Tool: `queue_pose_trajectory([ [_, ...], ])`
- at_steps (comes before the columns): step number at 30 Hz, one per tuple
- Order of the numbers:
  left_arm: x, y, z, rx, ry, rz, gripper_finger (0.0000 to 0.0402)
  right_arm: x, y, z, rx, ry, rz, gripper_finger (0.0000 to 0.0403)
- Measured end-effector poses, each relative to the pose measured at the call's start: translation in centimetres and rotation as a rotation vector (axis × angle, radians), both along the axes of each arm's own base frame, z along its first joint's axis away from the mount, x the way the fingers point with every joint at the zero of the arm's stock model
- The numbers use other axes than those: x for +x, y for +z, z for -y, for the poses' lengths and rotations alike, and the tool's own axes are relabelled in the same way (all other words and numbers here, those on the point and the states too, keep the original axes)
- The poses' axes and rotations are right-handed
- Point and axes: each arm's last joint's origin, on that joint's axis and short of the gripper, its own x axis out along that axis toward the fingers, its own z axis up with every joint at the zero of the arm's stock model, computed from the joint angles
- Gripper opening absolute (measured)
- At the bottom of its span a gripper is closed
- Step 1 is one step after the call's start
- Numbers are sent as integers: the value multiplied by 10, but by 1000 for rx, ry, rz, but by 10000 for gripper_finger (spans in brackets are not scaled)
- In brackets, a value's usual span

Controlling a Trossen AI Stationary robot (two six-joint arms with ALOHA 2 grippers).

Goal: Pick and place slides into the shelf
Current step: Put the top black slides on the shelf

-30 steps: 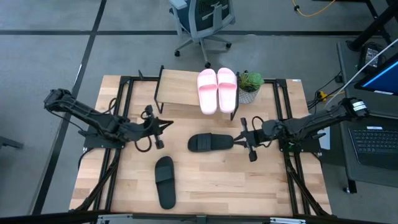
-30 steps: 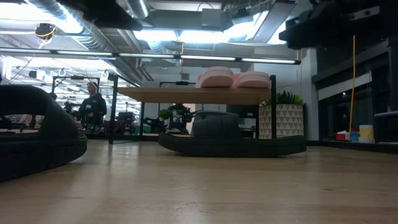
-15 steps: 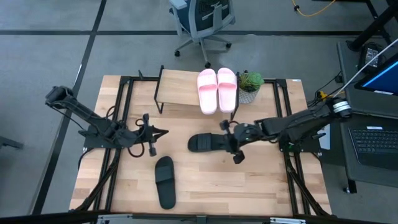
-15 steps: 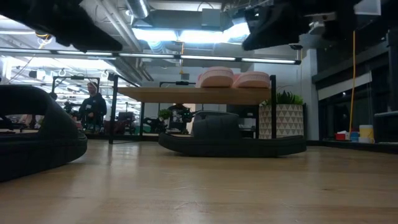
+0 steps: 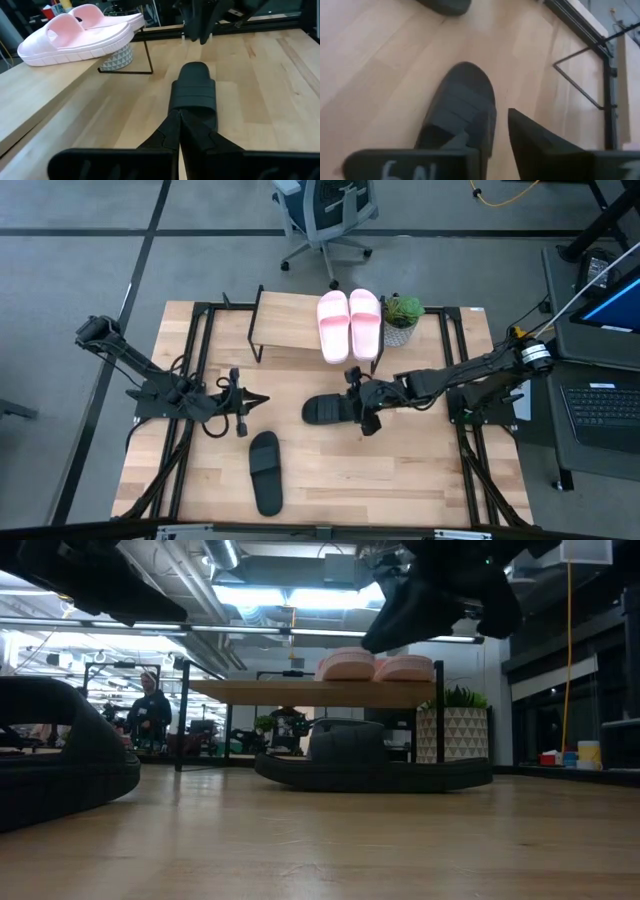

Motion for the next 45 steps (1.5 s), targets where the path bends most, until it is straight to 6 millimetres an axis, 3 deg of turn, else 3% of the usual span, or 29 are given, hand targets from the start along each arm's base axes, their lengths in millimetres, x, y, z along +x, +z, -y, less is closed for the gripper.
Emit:
queue_pose_trajectory([
  [9, 0, 0, 0, 0, 0, 0, 4, -11, -15, -8, -193, 118, -104, 126],
  [15, 0, 0, 0, -2, 0, 3, 4, -11, -23, -7, -242, 141, -121, 117],
  [29, 0, 1, 0, -11, 3, 10, 4, 14, -68, -1, -438, 151, -195, 110],
  [45, 0, 1, 0, -11, 3, 10, 4, 17, -73, 0, -415, 189, -201, 110],
])
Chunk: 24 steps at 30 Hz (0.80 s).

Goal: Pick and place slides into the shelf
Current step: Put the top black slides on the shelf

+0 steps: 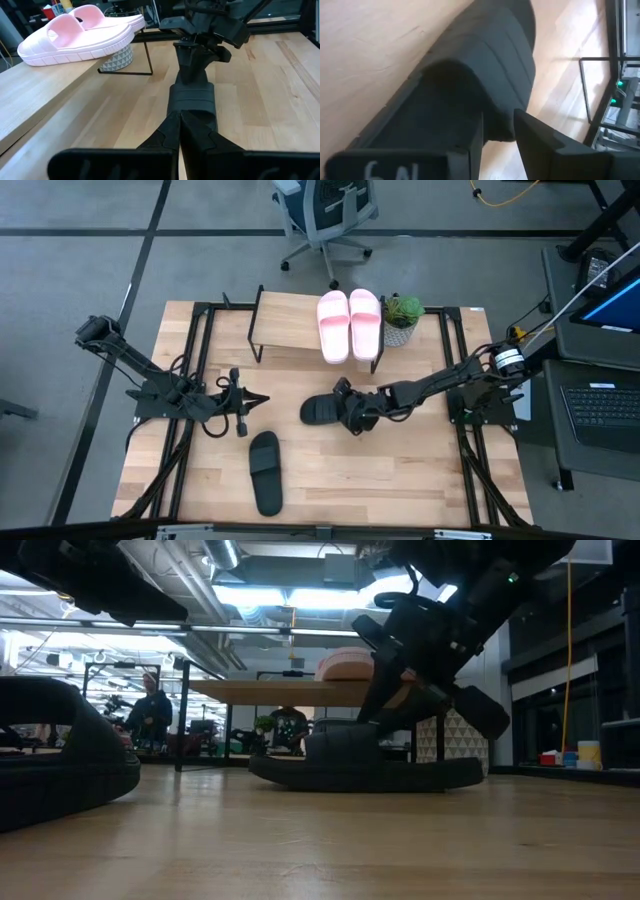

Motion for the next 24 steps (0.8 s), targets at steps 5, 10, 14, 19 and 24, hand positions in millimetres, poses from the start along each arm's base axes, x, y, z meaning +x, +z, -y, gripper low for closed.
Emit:
queue_pose_trajectory([
  [5, 0, 0, 0, 0, 0, 0, 4, -1, -1, 5, -35, -37, -16, 110],
  [10, 0, 0, 0, 0, 0, 0, 4, 0, 0, 9, -34, -50, -6, 110],
  [14, 0, 0, 0, 0, 0, 0, 4, 1, 0, 11, -31, -55, 2, 110],
  [19, 0, 0, 0, 0, 0, 0, 4, 3, 1, 9, 24, -11, 22, 110],
  [24, 0, 0, 0, 0, 0, 0, 4, 7, 4, 9, 33, -12, 67, 110],
])
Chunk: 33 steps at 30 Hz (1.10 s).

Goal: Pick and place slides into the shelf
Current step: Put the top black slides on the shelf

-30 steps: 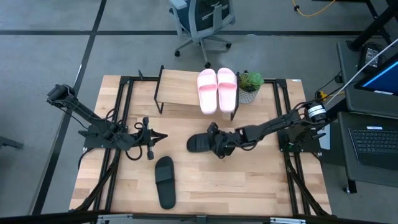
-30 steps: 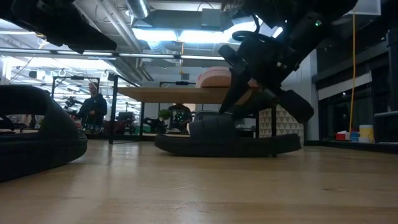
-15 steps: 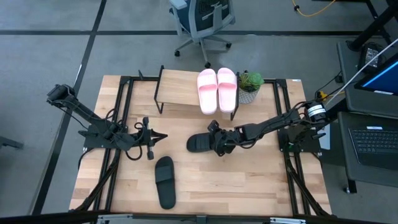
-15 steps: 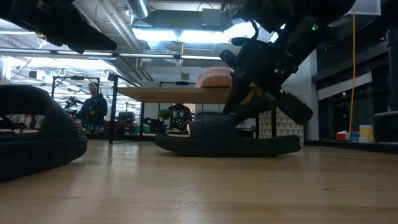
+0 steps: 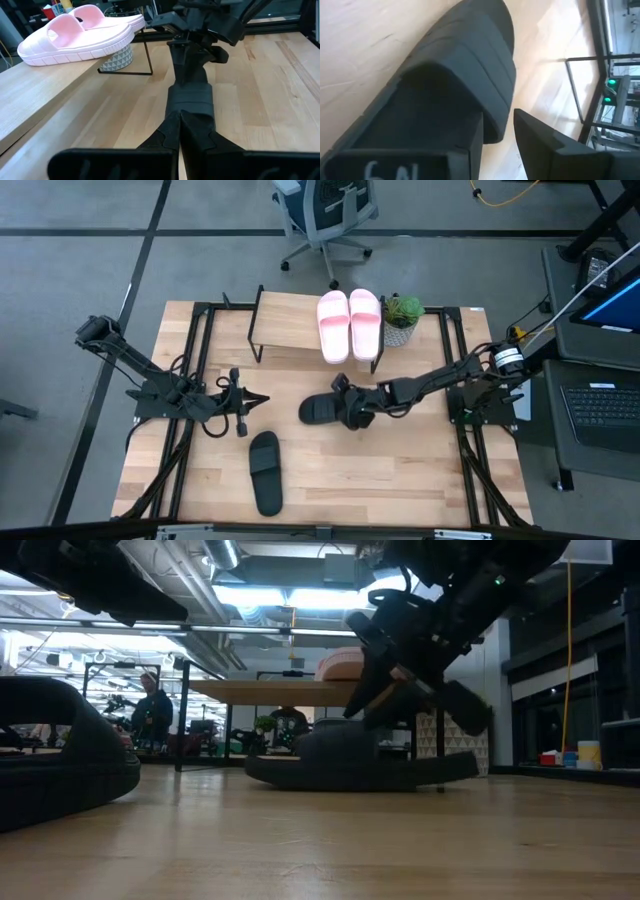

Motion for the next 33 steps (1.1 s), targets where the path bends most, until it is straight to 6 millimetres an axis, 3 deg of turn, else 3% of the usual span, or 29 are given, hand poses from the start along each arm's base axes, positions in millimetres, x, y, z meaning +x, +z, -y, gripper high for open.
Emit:
queue_pose_trajectory([
  [17, 0, 0, 0, 0, 0, -1, 4, 7, 7, 0, 72, 51, 96, 110],
  [33, 0, 0, 0, 0, 0, -1, 4, 3, 2, 8, 70, 34, 20, 110],
])
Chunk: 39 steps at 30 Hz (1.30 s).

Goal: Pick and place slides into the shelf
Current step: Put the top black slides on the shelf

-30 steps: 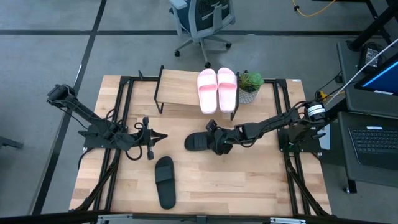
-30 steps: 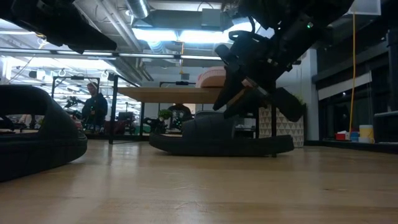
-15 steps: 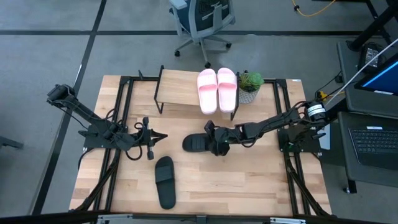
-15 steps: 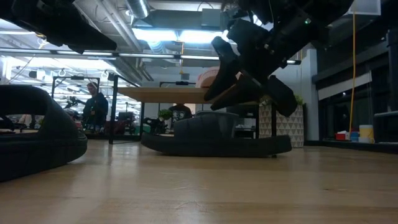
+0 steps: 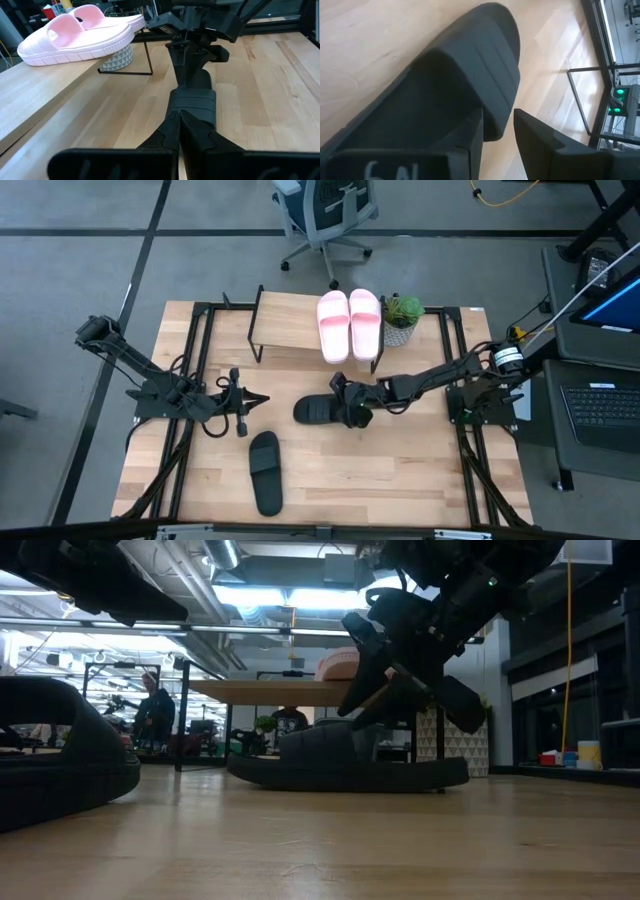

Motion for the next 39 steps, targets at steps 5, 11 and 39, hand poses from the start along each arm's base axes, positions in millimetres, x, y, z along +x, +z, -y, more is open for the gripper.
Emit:
queue_pose_trajectory([
  [5, 0, 0, 0, 0, 1, 0, 4, 0, -1, 2, -2, -5, -9, 110],
  [11, 0, 0, 0, 0, 0, 0, 4, 2, -7, 2, -21, 22, -27, 110],
  [39, 0, 0, 0, 2, 0, -1, 4, 12, -15, 2, -66, 62, 36, 68],
])
